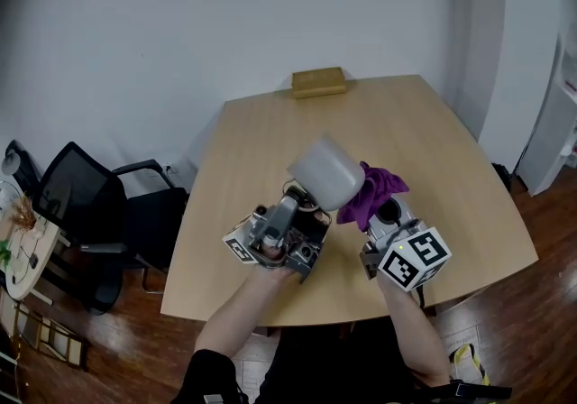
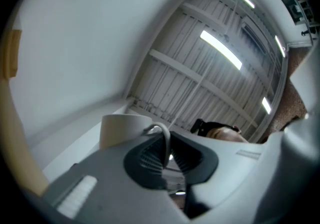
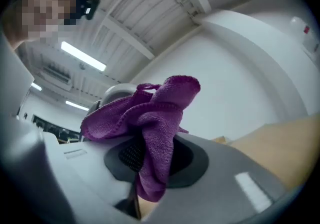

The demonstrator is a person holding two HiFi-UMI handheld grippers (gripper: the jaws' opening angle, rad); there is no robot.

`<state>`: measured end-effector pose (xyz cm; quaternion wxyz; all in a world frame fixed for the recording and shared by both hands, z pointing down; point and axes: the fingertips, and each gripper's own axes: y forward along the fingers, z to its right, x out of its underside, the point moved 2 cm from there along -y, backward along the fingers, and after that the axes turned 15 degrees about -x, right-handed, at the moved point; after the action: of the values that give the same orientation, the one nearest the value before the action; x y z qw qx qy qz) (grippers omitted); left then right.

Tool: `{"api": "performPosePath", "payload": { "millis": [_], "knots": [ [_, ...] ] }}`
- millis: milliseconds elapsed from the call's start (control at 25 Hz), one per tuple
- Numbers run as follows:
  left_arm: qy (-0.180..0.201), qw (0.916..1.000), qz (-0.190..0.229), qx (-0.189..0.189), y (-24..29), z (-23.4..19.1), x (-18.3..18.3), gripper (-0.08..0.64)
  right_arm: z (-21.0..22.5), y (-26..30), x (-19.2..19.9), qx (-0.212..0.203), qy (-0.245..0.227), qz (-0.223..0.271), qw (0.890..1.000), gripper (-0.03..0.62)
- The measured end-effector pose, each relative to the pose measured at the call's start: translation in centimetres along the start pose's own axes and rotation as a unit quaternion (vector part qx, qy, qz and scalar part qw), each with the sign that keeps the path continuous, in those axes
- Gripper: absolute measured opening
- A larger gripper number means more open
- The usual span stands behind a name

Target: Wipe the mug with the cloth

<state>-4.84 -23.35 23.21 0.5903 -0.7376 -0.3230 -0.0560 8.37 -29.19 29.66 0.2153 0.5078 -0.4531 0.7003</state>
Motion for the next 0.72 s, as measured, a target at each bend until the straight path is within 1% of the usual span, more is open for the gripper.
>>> {"api": "performPosePath", "payload": {
  "millis": [40, 80, 120, 160, 240, 320, 400, 480, 520, 600, 640, 720],
  "knots": [
    [0.012, 0.9998, -0.017, -0.004, -0.1, 0.0, 0.2, 0.037, 0.8, -0.6, -0.5, 0.01, 0.02, 0.008, 1.0, 0.081],
    [0.024, 0.9991, -0.033, -0.011, -0.1, 0.0, 0.4, 0.037, 1.1, -1.2, -1.7, 0.012, 0.022, 0.026, 0.999, 0.081],
    [0.035, 0.9982, -0.047, -0.016, 0.0, 0.1, 0.5, 0.037, 0.9, -1.6, -3.5, 0.008, 0.009, 0.047, 0.999, 0.081],
    [0.042, 0.9974, -0.056, -0.02, 0.1, 0.1, 0.5, 0.037, 0.3, -1.9, -5.4, -0.001, -0.014, 0.064, 0.998, 0.081],
    [0.039, 0.9977, -0.051, -0.021, 0.0, 0.0, 0.2, 0.037, -1.4, -1.8, -8.5, -0.026, -0.063, 0.082, 0.994, 0.08],
    [0.013, 0.9996, -0.02, -0.014, -0.3, -0.3, -0.5, 0.037, -2.9, -1.2, -9.4, -0.049, -0.089, 0.083, 0.991, 0.081],
    [-0.018, 0.9997, 0.015, -0.009, -0.4, -0.4, -1.1, 0.037, -4.3, -0.3, -8.0, -0.068, -0.099, 0.072, 0.99, 0.08],
    [-0.044, 0.9981, 0.043, -0.005, 0.0, -0.4, -1.5, 0.037, -5.2, 0.8, -5.3, -0.074, -0.122, 0.043, 0.989, 0.08],
    [-0.049, 0.9975, 0.051, -0.003, 0.2, -0.3, -1.6, 0.037, -5.4, 1.4, -3.9, -0.074, -0.138, 0.023, 0.987, 0.08],
    [-0.046, 0.9973, 0.057, -0.002, 0.5, -0.3, -1.9, 0.037, -5.0, 2.3, -1.5, -0.069, -0.167, -0.021, 0.983, 0.08],
    [-0.045, 0.9972, 0.059, -0.004, 0.4, -0.4, -2.1, 0.037, -4.5, 2.4, -0.5, -0.062, -0.169, -0.044, 0.983, 0.08],
    [-0.05, 0.9965, 0.067, -0.004, 0.0, -0.3, -2.2, 0.037, -3.4, 2.1, 0.9, -0.045, -0.144, -0.077, 0.986, 0.08]
  ]
}}
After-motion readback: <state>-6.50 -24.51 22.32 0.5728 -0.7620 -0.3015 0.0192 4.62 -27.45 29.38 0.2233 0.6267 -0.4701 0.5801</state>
